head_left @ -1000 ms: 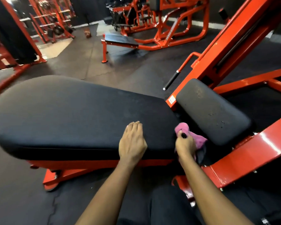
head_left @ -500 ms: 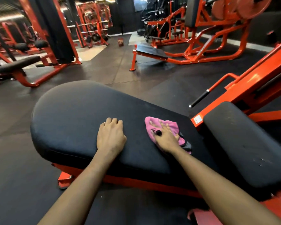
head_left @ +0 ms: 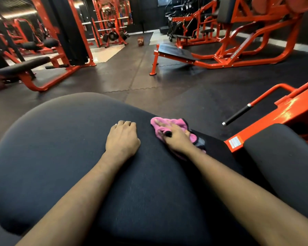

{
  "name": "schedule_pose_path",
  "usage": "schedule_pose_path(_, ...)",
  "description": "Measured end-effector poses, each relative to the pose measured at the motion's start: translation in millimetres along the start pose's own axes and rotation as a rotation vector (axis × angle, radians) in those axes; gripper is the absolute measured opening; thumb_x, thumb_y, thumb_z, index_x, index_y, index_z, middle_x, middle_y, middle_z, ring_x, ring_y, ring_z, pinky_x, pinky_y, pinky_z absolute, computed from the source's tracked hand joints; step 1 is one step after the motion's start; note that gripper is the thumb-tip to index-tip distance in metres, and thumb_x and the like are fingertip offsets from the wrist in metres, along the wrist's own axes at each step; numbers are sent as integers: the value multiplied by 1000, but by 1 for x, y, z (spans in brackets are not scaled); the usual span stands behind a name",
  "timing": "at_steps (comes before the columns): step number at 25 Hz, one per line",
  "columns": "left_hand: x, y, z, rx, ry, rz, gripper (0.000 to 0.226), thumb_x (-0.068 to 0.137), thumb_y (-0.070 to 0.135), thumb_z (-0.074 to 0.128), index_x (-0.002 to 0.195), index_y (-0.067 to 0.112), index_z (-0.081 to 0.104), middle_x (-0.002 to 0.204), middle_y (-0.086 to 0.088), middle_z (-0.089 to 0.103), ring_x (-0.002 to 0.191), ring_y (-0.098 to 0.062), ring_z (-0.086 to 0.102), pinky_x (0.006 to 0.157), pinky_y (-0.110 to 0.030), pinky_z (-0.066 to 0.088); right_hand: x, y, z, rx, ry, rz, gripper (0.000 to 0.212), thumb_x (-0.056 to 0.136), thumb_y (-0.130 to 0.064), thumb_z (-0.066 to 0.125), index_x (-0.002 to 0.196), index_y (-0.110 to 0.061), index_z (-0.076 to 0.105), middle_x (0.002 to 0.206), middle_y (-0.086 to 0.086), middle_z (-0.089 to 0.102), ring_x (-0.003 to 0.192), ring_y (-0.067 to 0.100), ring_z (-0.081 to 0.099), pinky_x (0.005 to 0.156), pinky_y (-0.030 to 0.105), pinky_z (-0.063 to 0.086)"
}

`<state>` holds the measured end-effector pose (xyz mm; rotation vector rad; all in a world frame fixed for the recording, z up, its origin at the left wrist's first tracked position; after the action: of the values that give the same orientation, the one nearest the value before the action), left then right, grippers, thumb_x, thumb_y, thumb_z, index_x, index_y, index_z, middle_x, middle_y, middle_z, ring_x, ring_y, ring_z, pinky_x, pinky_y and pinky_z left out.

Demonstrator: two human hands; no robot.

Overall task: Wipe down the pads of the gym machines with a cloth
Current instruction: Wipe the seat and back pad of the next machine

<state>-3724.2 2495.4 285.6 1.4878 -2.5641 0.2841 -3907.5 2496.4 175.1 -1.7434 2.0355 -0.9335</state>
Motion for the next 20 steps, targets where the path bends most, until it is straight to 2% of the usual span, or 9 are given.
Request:
schedule_pose_path(2, 11, -1, 1, 33, -12, -9, 23, 92, 14, 41, 108, 13, 57, 118, -4, 59, 115, -25, 48, 91, -34, 37, 16, 56, -22, -24, 33, 181, 56, 89, -66, 32, 145, -58, 36, 152, -26, 44, 144, 12, 40, 117, 52, 30)
schedule_pose_path(3, 16, -1, 1, 33, -19, -8, 22, 92, 14, 41, 107, 13, 57, 116, -4, 59, 114, -24, 48, 89, -34, 37, 18, 77, -31, -75, 27, 286, 55, 91, -63, 31, 143, -52, 44, 148, -21, 51, 140, 17, 46, 116, 49, 34)
schedule_pose_path(5, 19, -2, 1, 3, -24, -6, 20, 92, 14, 41, 104, 13, 57, 113, -3, 58, 110, -24, 48, 86, -34, 37, 24, 91, -38, -88, 10, 470, 47, 94, -50, 35, 131, -37, 62, 137, -8, 63, 129, 26, 54, 111, 44, 37)
schedule_pose_path(6, 19, -3, 0, -11, -30, 2, 20, 92, 14, 41, 103, 13, 57, 112, -3, 58, 109, -24, 48, 85, -34, 37, 29, 78, -37, -64, 35, 508, 42, 94, -47, 39, 124, -35, 66, 131, -4, 66, 122, 29, 56, 107, 42, 38)
schedule_pose_path(7, 19, -4, 1, -27, -45, 10, 21, 92, 14, 42, 104, 12, 58, 111, -4, 58, 108, -25, 48, 85, -34, 37, 36, 56, -33, -47, 50, 485, 38, 95, -47, 42, 120, -36, 67, 128, -2, 68, 118, 30, 57, 103, 41, 41)
schedule_pose_path(10, 17, -12, 2, -116, -107, 34, 25, 91, 8, 42, 110, 9, 58, 114, -6, 58, 111, -27, 48, 91, -38, 42, 40, -30, -11, -14, 77, 135, 36, 97, -49, 52, 132, -43, 60, 138, -4, 63, 127, 27, 57, 103, 42, 45)
schedule_pose_path(13, 1, -12, -1, -203, -158, 65, 21, 88, 4, 42, 103, 7, 56, 113, -10, 58, 113, -29, 50, 95, -38, 41, -14, -53, -2, -37, 32, -87, 44, 99, -55, 49, 143, -54, 46, 150, -9, 51, 139, 21, 46, 105, 47, 45)
schedule_pose_path(16, -34, -1, -11, -126, -131, 110, 18, 91, 9, 44, 104, 10, 57, 115, -10, 61, 116, -27, 51, 103, -36, 34, -75, -29, -5, -6, 11, -39, 47, 95, -69, 42, 142, -64, 37, 153, -17, 47, 145, 14, 40, 109, 51, 42)
schedule_pose_path(20, -101, 3, -22, -79, -80, 90, 26, 97, 16, 40, 116, 12, 57, 128, -6, 60, 126, -23, 48, 114, -39, 26, -155, -25, -13, -42, 66, 101, 44, 97, -68, 40, 141, -64, 39, 155, -15, 45, 148, 18, 35, 112, 58, 35)
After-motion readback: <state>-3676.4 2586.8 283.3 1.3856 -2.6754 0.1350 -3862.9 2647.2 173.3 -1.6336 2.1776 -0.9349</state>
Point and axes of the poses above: each hand's wrist, its own x-axis towards the middle knuckle, its own z-axis out of the palm, y = z × x, the point moved 10 cm from there along x, towards the middle knuckle
